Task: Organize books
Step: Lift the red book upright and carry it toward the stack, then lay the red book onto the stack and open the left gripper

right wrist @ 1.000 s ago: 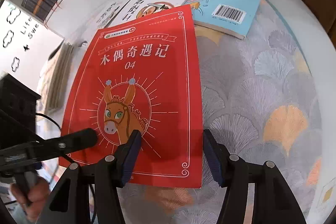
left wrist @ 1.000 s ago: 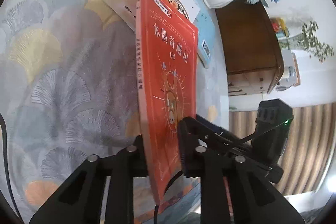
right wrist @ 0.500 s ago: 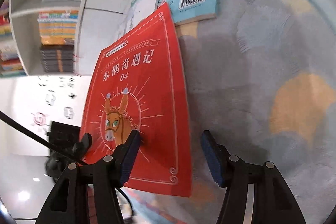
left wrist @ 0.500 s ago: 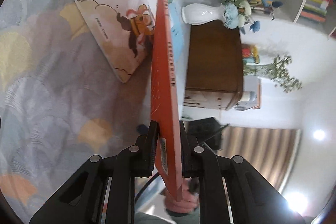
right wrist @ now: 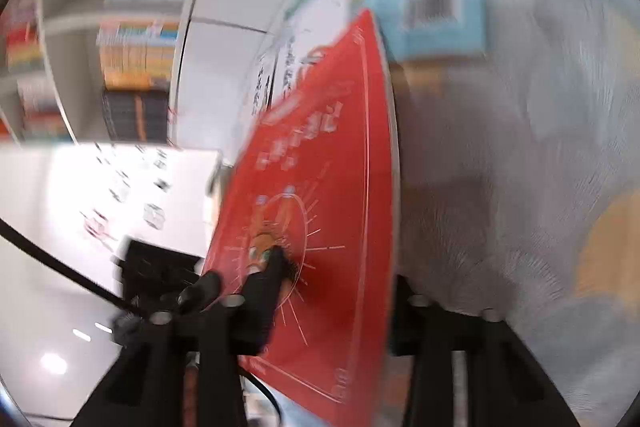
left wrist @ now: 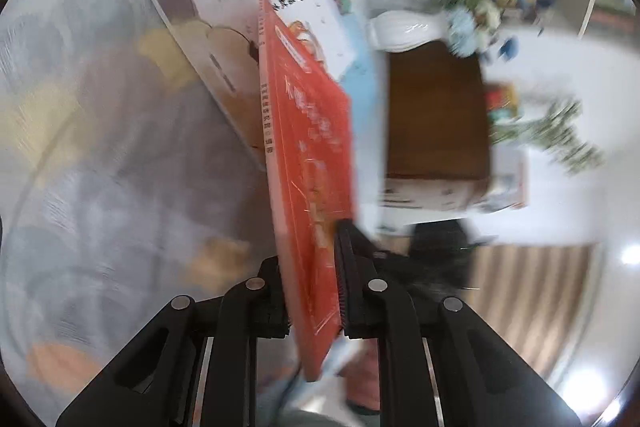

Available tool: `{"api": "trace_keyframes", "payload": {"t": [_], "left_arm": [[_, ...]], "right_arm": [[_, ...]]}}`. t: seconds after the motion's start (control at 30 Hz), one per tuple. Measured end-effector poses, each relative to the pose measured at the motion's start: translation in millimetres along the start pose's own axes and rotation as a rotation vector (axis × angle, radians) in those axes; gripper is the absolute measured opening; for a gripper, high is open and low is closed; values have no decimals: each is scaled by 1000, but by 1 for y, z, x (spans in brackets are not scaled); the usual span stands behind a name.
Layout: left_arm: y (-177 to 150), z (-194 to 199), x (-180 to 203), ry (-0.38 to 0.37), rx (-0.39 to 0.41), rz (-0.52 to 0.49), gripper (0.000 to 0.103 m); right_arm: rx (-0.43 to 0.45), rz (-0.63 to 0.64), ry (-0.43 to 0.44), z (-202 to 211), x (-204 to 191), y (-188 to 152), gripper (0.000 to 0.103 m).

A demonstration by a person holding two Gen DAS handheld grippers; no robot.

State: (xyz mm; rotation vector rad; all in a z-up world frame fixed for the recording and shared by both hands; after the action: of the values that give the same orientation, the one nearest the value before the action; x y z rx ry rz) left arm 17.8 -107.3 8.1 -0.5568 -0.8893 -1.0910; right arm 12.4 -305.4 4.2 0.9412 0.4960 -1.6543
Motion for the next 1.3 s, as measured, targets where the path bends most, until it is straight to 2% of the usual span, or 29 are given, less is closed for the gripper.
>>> {"api": "trace_keyframes", "payload": {"t": [0.1,0.17,0.23,0.43,0.57,0.67,0.77,0.9,1.03,1.13,1.3], "left_arm": [[-5,0,9,135,22,-148,13],[-9,3,18,189,41,-230,13],[-13,10,26,234,61,-308,13],[-13,48,36,192,101,-334,13],[-10,78,40,182,142,-345,13],[-1,114,40,168,190,-347,13],[11,158,34,172,256,-356,14],[28,211,10,206,338,-354,16],[48,255,-34,260,393,-321,17],[64,271,-71,275,389,-282,17],[90,276,-129,296,361,-220,18]], "right_arm": [[30,151,-103,4,-20,1,28],[48,294,-209,3,-37,-1,27],[54,374,-254,1,-47,-5,27],[70,448,-232,11,-74,-19,27],[85,532,-251,-3,-113,-29,27],[98,581,-243,-14,-142,-37,28],[99,612,-199,-33,-171,-48,28],[73,665,-142,-78,-224,-63,29],[26,702,-118,-136,-258,-82,30],[-33,669,-101,-185,-265,-91,30],[-98,623,-149,-251,-258,-100,31]]}}
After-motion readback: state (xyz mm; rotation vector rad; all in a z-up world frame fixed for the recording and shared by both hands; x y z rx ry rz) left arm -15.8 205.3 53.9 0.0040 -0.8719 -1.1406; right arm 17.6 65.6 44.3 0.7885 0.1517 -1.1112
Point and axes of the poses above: each gripper's, at about its wrist camera, not at the fingertips, and z roughly against the way its jaws point, x to its right, y to its top, the point moved 6 cm from there along -z, roughly the way its jaws point, and after that the axes turned 6 degrees about x, right-handed, at the moved point
